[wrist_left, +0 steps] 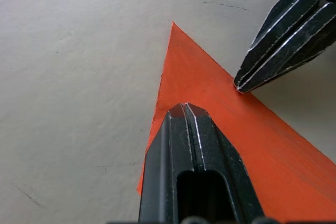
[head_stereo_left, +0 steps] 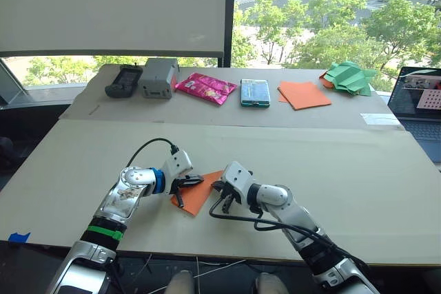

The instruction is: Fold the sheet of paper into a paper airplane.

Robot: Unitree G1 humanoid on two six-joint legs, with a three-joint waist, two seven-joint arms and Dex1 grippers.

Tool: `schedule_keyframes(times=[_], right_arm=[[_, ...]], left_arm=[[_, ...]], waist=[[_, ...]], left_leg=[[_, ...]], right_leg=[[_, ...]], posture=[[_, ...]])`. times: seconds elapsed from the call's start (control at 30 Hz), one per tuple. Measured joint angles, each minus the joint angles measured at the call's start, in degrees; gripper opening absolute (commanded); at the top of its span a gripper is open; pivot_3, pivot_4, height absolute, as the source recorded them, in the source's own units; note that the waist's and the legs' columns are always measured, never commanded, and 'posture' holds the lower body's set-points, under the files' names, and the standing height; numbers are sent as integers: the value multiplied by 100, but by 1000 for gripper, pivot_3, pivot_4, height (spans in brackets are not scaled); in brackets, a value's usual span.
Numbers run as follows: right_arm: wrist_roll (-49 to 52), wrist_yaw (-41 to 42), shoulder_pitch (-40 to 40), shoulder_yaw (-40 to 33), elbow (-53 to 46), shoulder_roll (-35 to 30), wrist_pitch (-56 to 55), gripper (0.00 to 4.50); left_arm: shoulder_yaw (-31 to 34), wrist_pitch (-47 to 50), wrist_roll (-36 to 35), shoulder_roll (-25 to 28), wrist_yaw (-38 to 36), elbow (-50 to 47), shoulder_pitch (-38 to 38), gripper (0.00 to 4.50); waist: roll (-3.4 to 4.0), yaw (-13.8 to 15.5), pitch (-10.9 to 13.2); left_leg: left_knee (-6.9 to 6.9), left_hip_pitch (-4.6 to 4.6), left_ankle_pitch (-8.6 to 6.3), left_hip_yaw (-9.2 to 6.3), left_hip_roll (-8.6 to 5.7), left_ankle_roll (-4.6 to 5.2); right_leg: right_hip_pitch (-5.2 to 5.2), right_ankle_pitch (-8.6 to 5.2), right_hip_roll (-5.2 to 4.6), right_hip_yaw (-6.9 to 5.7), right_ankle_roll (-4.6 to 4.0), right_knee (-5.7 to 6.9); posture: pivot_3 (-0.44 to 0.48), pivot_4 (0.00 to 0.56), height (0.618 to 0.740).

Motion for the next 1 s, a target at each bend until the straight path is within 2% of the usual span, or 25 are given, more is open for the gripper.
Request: schedule_keyframes(times=[0.53,0.73,1.0], right_arm=[[138,200,76,-29,-255,-37,146,0],[312,217,60,-115,-386,171,233,0],[90,-45,-130,-62,344,273,-176,0]], left_arm=[[-4,10,0,11,4,-65,22,29],[-1,12,0,28,4,-128,65,29],[-7,128,-11,60,-7,-239,129,29]], waist=[[-4,1,9],[-2,4,16],[-1,3,17]], left_leg=[[-1,-3,-1,0,2,-2],[-3,-4,-1,-1,2,-2],[-3,-3,-2,0,1,-2]], right_leg=[[-5,0,0,0,0,-3],[-6,0,0,-1,0,-2],[-5,0,-1,0,0,-4]], posture=[[0,150,702],[0,150,702],[0,150,702]])
